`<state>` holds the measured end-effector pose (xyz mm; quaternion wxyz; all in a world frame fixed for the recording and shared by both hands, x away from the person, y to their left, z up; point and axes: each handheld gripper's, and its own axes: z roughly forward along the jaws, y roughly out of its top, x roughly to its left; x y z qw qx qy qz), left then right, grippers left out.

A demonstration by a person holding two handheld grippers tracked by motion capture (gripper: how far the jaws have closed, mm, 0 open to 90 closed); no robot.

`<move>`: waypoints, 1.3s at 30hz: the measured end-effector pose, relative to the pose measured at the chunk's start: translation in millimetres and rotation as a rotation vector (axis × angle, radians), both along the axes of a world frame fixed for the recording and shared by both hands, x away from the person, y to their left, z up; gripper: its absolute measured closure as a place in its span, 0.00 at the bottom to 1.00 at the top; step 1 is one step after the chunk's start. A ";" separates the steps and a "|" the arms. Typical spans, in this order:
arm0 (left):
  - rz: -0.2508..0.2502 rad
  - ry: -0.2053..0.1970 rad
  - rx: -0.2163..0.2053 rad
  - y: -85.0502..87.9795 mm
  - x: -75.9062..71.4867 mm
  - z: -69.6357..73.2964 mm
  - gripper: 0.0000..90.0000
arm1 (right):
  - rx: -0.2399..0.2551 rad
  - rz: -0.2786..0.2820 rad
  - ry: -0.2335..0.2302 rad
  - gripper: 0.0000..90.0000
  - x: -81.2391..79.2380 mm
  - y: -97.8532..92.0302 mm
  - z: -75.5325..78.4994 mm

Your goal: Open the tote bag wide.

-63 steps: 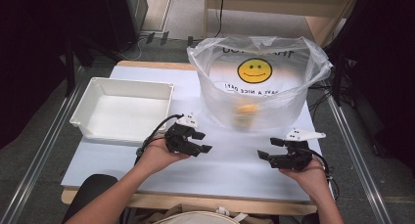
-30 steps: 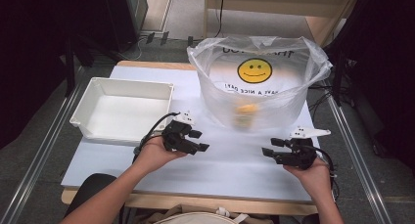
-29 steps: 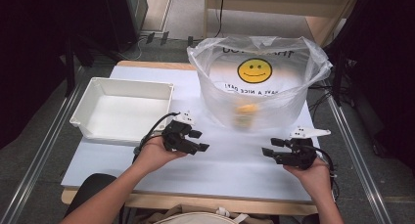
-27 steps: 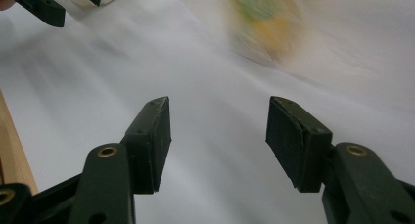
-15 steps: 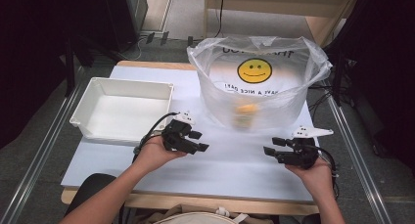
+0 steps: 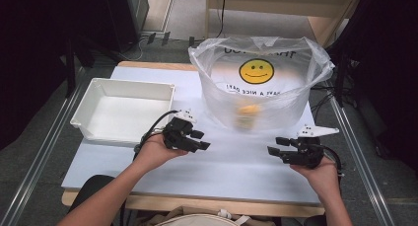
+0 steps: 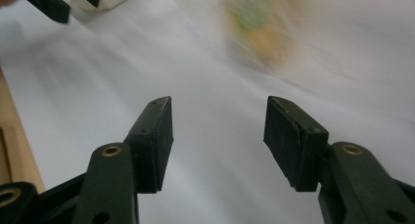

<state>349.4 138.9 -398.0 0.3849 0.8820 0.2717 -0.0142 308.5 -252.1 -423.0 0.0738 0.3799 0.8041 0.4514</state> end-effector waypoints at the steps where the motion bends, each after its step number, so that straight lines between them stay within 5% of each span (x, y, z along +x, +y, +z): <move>1: 0.000 0.000 0.000 0.0 0.0 0.0 0.56 | 0.000 0.004 0.001 0.52 -0.3 -1.2 2.3; 6: 0.007 -0.014 0.017 2.7 2.3 13.2 0.64 | 0.008 -0.008 -0.005 0.56 0.3 -16.0 11.9; 13: 0.008 -0.006 -0.010 10.1 9.6 31.9 0.70 | 0.011 -0.017 -0.033 0.62 5.6 -44.7 28.8; 20: 0.015 -0.023 -0.030 14.1 13.9 47.5 0.72 | 0.049 -0.004 -0.052 0.79 11.5 -69.6 49.4; 29: -0.001 -0.040 -0.036 12.9 17.2 69.1 0.78 | 0.039 0.054 -0.085 0.99 25.1 -92.8 78.9; 39: -0.044 -0.071 -0.071 13.2 19.3 105.8 1.00 | 0.040 0.105 -0.139 1.00 44.7 -106.3 120.3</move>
